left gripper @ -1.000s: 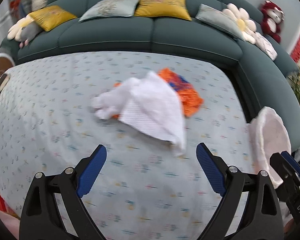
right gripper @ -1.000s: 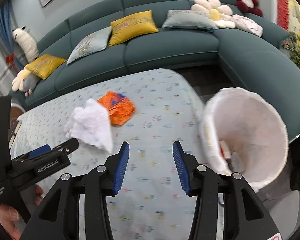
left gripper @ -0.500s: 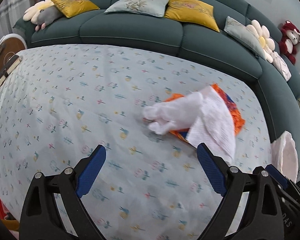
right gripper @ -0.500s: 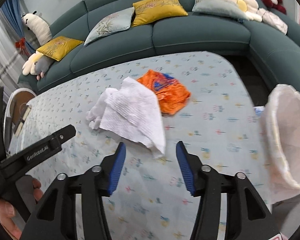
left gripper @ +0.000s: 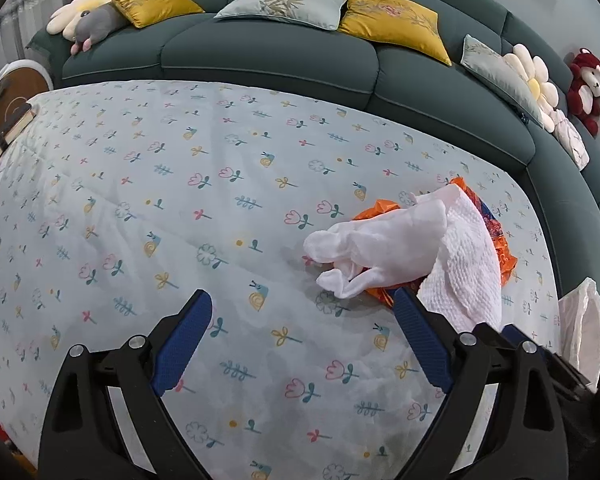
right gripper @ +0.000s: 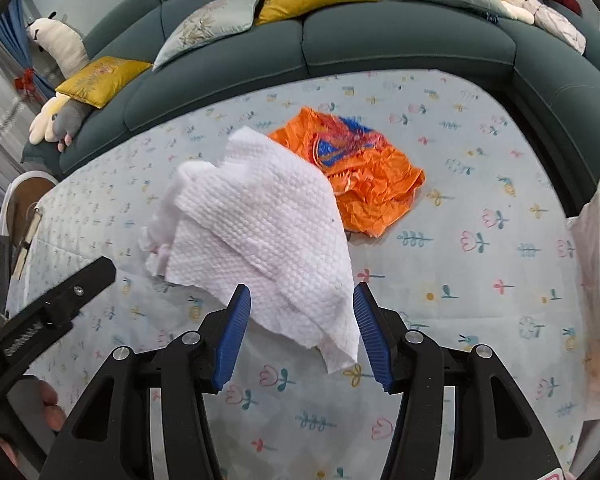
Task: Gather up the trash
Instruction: 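Grasp the white towel with the right gripper while the left grasps the white glove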
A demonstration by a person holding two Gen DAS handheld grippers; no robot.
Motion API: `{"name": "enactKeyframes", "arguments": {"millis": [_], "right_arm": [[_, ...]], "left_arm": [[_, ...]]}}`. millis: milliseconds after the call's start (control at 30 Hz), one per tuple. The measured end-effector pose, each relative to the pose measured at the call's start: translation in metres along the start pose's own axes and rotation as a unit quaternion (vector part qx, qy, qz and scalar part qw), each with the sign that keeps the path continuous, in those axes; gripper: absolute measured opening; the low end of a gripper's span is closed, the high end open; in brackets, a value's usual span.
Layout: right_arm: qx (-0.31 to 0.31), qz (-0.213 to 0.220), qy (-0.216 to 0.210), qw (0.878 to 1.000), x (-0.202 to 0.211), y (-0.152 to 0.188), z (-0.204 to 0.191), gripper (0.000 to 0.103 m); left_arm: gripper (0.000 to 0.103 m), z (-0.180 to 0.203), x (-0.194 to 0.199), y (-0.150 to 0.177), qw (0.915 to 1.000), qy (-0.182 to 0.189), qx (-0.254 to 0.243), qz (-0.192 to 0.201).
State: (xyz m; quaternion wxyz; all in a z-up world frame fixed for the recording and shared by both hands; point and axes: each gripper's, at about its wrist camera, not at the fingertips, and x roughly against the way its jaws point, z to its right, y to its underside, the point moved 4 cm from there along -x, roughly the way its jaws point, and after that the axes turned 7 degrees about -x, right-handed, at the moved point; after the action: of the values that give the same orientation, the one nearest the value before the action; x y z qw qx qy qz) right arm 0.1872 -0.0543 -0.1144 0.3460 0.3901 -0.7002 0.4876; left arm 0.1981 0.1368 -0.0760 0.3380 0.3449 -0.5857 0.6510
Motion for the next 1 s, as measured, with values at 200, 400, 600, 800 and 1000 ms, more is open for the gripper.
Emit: {"name": "enactKeyframes", "arguments": {"millis": [200,400,600,800,1000], "right_arm": [[0.008,0.001,0.009,1.0,0.001,0.008,0.016,0.004],[-0.028,0.025,0.018,0.999,0.03,0.016,0.052,0.004],[-0.061,0.037,0.018,0.997,0.05,0.023,0.08,0.004],[-0.063,0.045,0.021,0.997,0.062,0.025,0.092,0.004],[-0.065,0.04,0.011,0.997,0.059,0.025,0.093,0.004]], "left_arm": [[0.088,0.008,-0.009,-0.002,1.0,0.004,-0.005,-0.004],[0.088,0.034,-0.009,0.0,0.9996,0.02,-0.016,-0.006],[0.088,0.064,-0.015,-0.006,0.9989,0.034,-0.031,-0.012],[0.084,0.084,-0.033,-0.019,0.9981,0.017,-0.057,-0.015],[0.054,0.093,-0.046,-0.022,0.9971,0.028,-0.065,-0.029]]}}
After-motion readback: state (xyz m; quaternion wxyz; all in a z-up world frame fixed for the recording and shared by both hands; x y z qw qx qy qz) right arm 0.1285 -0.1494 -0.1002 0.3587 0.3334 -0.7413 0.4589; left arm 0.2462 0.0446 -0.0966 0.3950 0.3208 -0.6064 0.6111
